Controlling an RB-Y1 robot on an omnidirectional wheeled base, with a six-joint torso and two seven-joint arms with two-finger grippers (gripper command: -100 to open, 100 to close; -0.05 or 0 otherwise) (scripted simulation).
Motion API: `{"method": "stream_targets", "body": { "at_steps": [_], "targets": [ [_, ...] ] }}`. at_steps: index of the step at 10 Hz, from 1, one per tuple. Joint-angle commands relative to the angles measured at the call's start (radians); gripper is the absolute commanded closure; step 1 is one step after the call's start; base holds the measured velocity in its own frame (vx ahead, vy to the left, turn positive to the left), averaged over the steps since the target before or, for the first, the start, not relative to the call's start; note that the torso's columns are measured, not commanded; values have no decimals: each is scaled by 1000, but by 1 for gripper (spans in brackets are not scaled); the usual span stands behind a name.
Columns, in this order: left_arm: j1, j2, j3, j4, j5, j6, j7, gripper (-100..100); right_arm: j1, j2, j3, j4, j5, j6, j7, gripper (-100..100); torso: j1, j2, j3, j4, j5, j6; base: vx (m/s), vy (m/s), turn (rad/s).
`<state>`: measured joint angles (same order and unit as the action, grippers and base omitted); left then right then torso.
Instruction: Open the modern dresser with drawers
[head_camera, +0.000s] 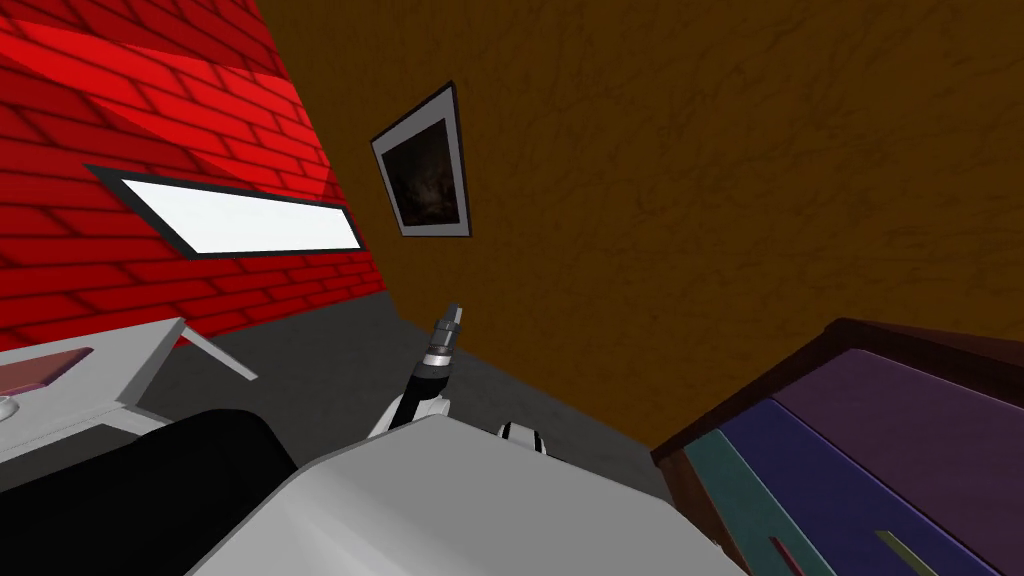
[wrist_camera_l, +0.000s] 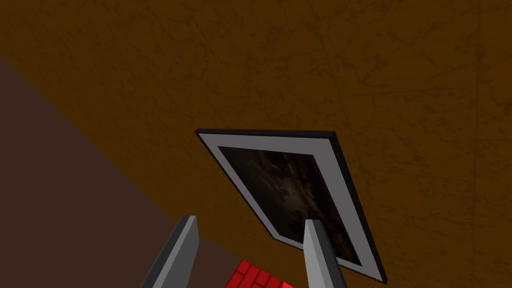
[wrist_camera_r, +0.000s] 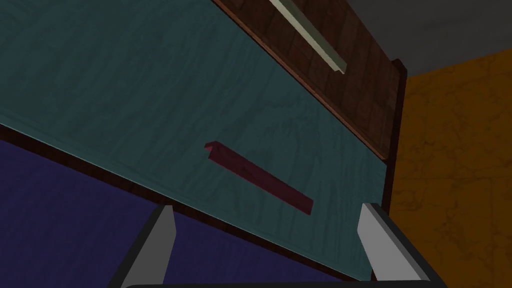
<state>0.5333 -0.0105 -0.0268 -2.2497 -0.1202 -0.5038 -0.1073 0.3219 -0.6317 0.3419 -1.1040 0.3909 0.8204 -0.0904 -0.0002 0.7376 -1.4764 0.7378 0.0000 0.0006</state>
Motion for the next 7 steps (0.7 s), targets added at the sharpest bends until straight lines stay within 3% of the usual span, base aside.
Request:
{"method": "stream_targets", "body": {
  "at_steps": [1,2,3,4,7],
  "targets": [
    [0,0,0,0,0,0,0,0,12,-26,10,39,12,58,-6,-100,1,0,0,0,0,-1,33,22,74],
    [0,0,0,0,0,0,0,0,12,-46,19,79,20,94,-7,-100,0,1,1,0,0,0,36,22,164],
    [0,0,0,0,0,0,0,0,12,-46,19,79,20,100,-7,-100,0,1,1,0,0,-1,28,16,94],
    [0,0,0,0,0,0,0,0,12,-66,27,106,27,140,-9,-100,0,1,1,0,0,0,25,19,144],
    [0,0,0,0,0,0,0,0,13,-85,35,150,33,178,-10,-100,0,0,0,0,0,-1,30,15,100]
  ]
}}
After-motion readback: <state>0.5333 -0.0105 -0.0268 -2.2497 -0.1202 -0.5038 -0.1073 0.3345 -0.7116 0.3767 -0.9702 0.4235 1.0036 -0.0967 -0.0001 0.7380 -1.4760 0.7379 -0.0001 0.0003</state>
